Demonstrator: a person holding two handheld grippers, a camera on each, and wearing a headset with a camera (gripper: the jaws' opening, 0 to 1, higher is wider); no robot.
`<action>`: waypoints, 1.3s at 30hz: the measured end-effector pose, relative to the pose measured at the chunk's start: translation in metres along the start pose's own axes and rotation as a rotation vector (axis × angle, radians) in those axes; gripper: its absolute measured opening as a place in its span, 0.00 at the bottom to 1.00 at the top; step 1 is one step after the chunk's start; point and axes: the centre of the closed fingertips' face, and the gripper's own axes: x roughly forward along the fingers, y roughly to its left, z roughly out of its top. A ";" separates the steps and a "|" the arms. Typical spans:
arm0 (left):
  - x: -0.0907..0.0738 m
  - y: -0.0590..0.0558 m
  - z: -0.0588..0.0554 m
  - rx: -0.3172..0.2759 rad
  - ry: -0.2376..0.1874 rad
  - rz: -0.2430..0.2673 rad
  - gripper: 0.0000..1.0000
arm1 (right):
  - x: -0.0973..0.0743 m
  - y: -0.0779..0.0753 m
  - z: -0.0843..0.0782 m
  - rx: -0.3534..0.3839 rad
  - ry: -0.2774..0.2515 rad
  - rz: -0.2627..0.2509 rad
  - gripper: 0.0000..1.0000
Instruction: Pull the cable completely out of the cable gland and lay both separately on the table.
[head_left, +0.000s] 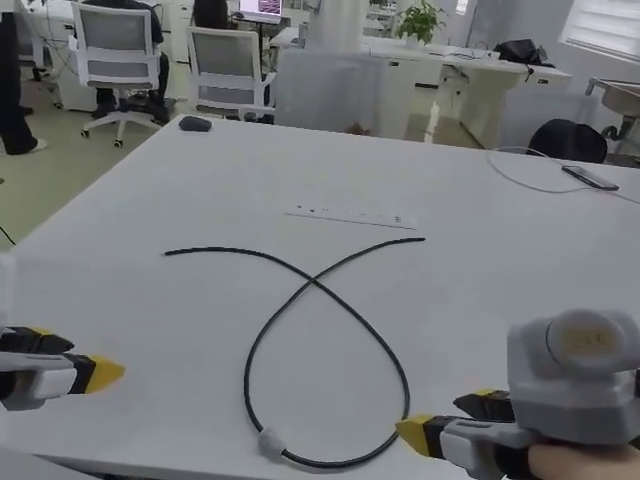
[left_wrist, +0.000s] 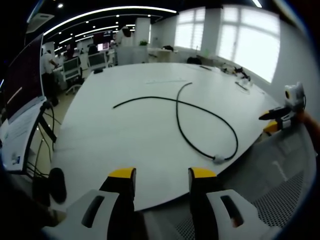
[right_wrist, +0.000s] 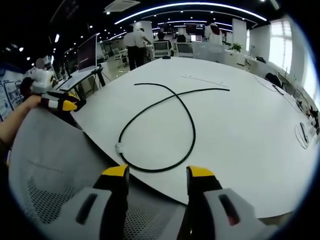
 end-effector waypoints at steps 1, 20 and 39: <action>0.000 0.000 0.000 0.000 0.001 -0.002 0.43 | 0.000 0.000 0.000 -0.001 0.003 0.001 0.49; 0.003 -0.010 -0.008 0.015 0.053 -0.052 0.42 | 0.001 0.009 -0.005 -0.028 0.034 0.052 0.47; -0.002 -0.061 0.000 0.597 0.127 -0.149 0.39 | 0.047 0.059 -0.012 -0.462 0.424 0.328 0.39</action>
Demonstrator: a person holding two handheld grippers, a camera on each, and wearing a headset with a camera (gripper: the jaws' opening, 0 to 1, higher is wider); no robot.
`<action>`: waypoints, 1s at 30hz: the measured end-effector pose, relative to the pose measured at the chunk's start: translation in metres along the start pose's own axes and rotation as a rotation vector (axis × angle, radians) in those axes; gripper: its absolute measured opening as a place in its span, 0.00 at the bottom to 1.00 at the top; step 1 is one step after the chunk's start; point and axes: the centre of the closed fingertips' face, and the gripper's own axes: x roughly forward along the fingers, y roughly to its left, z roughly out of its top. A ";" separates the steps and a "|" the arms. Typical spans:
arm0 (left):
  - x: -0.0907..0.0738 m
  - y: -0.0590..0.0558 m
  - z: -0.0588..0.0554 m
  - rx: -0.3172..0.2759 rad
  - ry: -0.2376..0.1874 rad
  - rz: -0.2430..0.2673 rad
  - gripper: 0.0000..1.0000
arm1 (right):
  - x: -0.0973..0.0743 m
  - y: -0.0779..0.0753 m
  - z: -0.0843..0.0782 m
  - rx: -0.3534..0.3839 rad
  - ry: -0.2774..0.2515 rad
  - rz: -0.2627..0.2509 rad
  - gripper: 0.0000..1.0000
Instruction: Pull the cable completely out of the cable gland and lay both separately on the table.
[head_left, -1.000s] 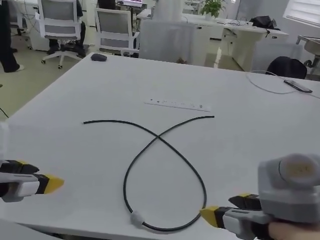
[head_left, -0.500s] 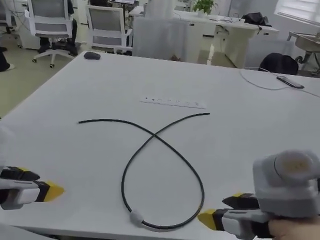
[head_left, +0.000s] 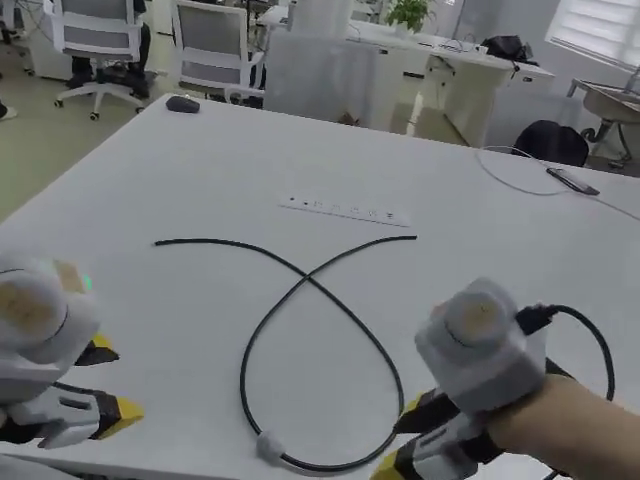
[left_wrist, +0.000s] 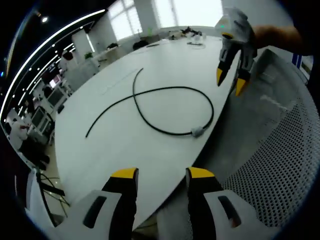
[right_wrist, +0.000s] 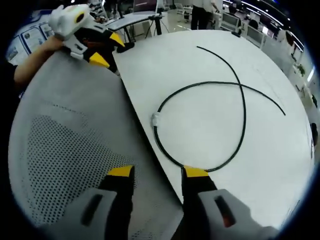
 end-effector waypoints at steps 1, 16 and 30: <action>-0.002 -0.002 0.002 0.009 0.001 0.001 0.39 | 0.009 -0.001 0.005 0.004 0.007 0.006 0.38; -0.044 -0.007 0.024 -0.067 -0.126 0.060 0.36 | 0.105 -0.005 0.041 -0.039 0.098 0.005 0.31; -0.029 -0.015 0.052 0.016 -0.177 -0.007 0.37 | 0.096 0.006 0.045 -0.113 0.066 0.041 0.14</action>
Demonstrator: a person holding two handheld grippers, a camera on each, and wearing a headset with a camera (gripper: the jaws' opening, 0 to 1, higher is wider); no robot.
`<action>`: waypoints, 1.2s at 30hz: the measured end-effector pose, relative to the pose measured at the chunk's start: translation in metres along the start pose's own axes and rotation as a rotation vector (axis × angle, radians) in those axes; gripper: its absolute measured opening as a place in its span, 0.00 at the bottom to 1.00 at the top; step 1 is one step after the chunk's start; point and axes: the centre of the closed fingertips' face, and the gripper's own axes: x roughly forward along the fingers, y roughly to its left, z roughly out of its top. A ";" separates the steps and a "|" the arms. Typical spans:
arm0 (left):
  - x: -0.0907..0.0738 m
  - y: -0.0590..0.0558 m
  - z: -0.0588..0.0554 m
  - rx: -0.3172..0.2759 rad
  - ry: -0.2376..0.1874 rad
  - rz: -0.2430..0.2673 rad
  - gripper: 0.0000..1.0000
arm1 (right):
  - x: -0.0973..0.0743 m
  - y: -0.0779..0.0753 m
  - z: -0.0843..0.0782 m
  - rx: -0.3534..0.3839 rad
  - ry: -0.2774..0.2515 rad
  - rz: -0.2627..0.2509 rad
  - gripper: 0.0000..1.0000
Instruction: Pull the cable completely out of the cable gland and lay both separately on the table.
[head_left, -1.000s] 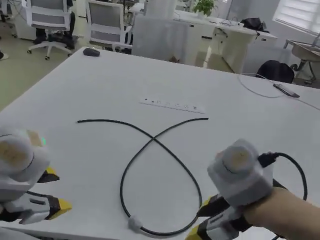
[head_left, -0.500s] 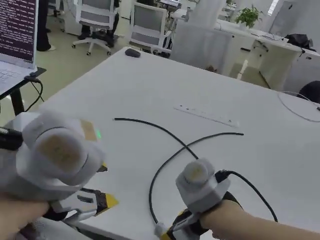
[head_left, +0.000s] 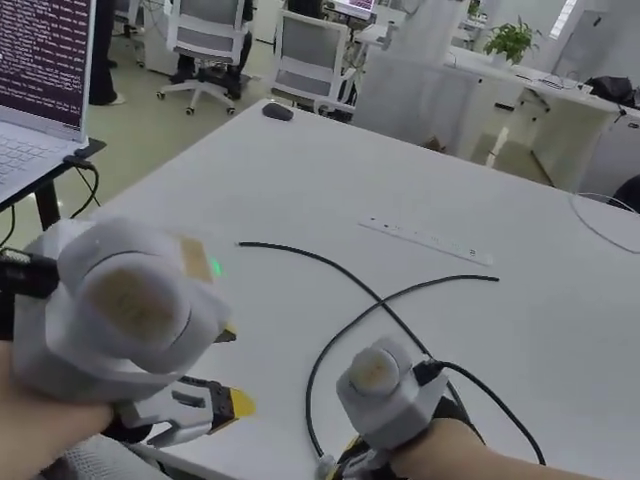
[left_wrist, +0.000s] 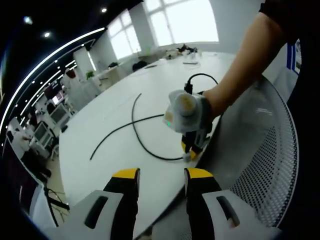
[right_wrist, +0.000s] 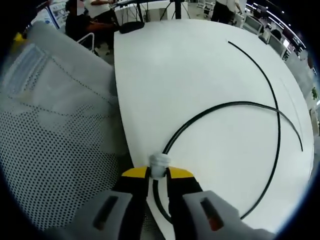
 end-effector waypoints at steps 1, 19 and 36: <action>0.005 -0.005 0.004 0.034 -0.003 -0.034 0.37 | -0.010 0.005 0.005 0.019 -0.033 0.038 0.13; 0.061 -0.095 0.055 0.406 -0.116 -0.466 0.32 | -0.126 0.058 0.000 -0.218 -0.185 0.230 0.13; 0.072 -0.098 0.056 0.364 -0.037 -0.484 0.16 | -0.139 0.050 0.009 -0.273 -0.188 0.138 0.12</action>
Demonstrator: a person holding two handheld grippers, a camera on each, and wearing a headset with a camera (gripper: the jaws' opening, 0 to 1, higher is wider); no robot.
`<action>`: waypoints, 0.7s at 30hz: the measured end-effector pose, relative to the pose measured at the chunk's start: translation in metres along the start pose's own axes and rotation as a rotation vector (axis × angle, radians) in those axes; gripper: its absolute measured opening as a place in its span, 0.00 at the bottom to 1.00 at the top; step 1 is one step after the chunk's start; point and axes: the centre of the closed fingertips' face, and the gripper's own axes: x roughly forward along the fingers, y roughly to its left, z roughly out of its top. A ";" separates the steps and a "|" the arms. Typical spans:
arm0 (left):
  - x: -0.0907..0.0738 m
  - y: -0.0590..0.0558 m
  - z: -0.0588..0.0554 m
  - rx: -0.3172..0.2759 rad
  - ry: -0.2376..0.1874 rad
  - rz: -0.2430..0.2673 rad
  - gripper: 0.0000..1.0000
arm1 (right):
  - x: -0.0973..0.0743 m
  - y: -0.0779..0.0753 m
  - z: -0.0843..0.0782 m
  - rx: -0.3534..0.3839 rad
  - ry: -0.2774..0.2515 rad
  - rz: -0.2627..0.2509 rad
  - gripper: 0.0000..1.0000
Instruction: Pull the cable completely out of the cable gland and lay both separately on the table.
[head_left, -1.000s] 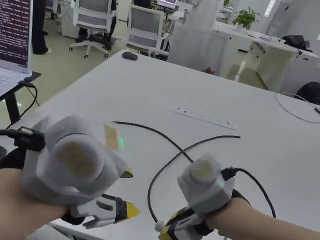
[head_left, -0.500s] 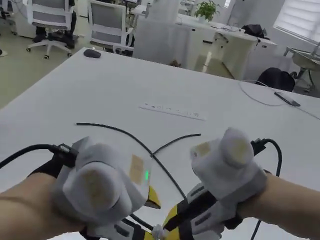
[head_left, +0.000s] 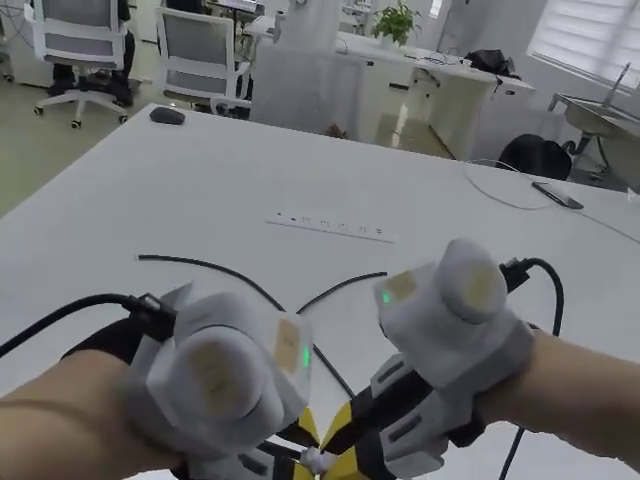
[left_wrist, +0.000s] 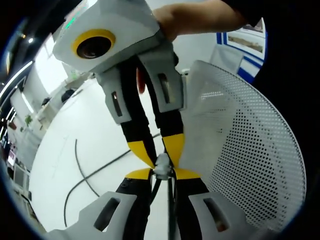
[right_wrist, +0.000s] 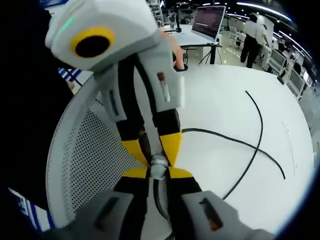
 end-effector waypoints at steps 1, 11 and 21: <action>-0.001 0.003 -0.001 -0.021 0.004 0.010 0.16 | 0.000 -0.002 0.001 -0.015 0.000 -0.022 0.12; 0.003 0.007 -0.013 -0.230 0.041 -0.030 0.15 | 0.007 -0.009 0.000 -0.211 0.092 -0.217 0.11; -0.001 0.018 -0.008 -0.359 -0.009 -0.061 0.15 | 0.002 -0.017 0.003 -0.380 0.107 -0.322 0.13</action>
